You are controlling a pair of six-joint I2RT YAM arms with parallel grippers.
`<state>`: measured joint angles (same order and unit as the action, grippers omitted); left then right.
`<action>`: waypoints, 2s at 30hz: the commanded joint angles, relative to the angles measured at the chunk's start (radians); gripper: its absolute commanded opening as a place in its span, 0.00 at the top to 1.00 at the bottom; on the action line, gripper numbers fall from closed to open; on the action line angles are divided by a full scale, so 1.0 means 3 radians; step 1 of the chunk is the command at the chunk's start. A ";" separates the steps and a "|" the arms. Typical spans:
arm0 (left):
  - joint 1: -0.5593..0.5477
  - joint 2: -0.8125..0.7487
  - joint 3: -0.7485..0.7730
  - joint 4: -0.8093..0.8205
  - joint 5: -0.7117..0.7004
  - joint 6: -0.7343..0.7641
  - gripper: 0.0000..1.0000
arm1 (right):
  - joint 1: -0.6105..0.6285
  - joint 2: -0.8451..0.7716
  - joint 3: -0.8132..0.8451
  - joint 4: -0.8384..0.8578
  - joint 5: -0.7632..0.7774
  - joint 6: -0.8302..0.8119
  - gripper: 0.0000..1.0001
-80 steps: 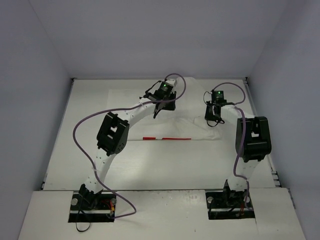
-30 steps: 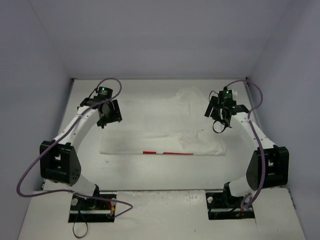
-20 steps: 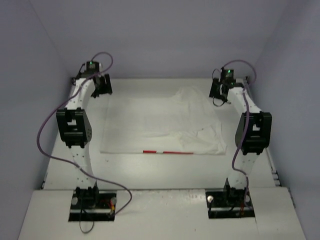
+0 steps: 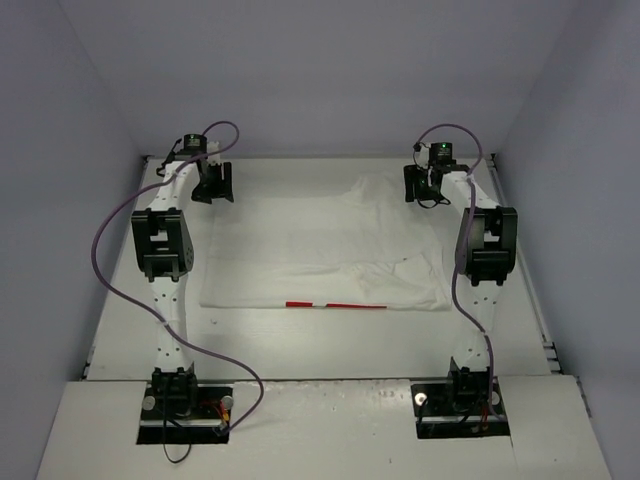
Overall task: Fold and stack the t-shirts
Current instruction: Grap the side of the flattened tshirt furthest away from the robot with both arms
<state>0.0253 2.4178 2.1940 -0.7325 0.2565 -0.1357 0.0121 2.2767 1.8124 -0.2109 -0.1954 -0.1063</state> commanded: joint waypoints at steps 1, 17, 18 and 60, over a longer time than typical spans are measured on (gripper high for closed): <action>0.0033 -0.0026 0.0178 0.0059 0.0083 0.0074 0.39 | -0.0025 0.0184 0.0339 0.0069 -0.0165 -0.0170 0.43; 0.0031 -0.0036 0.0131 0.0059 0.0048 0.0112 0.39 | -0.0025 0.0337 0.0304 0.0074 -0.0128 -0.0188 0.58; 0.0031 -0.0022 0.0131 0.0059 0.0058 0.0110 0.39 | -0.0025 0.0334 0.0290 0.0072 -0.0128 -0.0188 0.60; 0.0026 0.0107 0.0004 0.0059 0.0510 0.0360 0.42 | -0.0025 0.0079 -0.0102 0.0064 -0.0294 -0.0172 0.53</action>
<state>0.0292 2.4906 2.2381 -0.6775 0.3399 -0.0634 0.0120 2.3417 1.8103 -0.1017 -0.2585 -0.1592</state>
